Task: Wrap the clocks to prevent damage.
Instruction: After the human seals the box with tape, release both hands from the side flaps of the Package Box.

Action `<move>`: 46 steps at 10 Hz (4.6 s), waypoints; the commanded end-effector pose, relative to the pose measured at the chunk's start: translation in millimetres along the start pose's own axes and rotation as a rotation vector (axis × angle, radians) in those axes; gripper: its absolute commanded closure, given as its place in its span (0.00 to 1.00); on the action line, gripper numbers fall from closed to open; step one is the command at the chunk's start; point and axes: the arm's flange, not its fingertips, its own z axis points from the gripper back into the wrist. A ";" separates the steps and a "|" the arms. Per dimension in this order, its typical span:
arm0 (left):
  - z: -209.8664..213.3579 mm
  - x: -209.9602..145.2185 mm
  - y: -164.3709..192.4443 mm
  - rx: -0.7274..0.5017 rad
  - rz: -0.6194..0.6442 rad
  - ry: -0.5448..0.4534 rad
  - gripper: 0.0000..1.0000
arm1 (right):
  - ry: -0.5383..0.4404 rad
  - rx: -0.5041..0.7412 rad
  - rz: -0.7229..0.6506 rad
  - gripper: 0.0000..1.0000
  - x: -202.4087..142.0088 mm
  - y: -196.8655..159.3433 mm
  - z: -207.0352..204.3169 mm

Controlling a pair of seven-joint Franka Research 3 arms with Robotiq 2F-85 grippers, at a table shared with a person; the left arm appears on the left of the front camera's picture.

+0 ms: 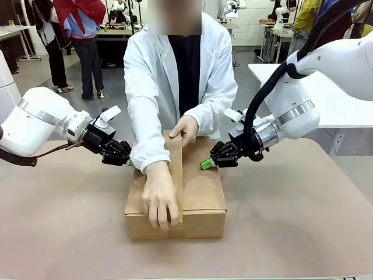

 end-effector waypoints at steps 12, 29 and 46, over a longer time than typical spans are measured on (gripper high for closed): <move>-1.6 -1.5 0.8 0.001 0.002 0.004 1.00 | 0.005 -0.003 -0.007 0.99 -3.6 -0.4 -1.7; -1.6 -1.5 0.8 0.001 0.002 0.004 1.00 | 0.005 -0.003 -0.007 0.99 -3.6 -0.4 -1.7; -1.6 -1.5 0.8 0.001 0.002 0.004 1.00 | 0.005 -0.003 -0.007 0.99 -3.6 -0.4 -1.7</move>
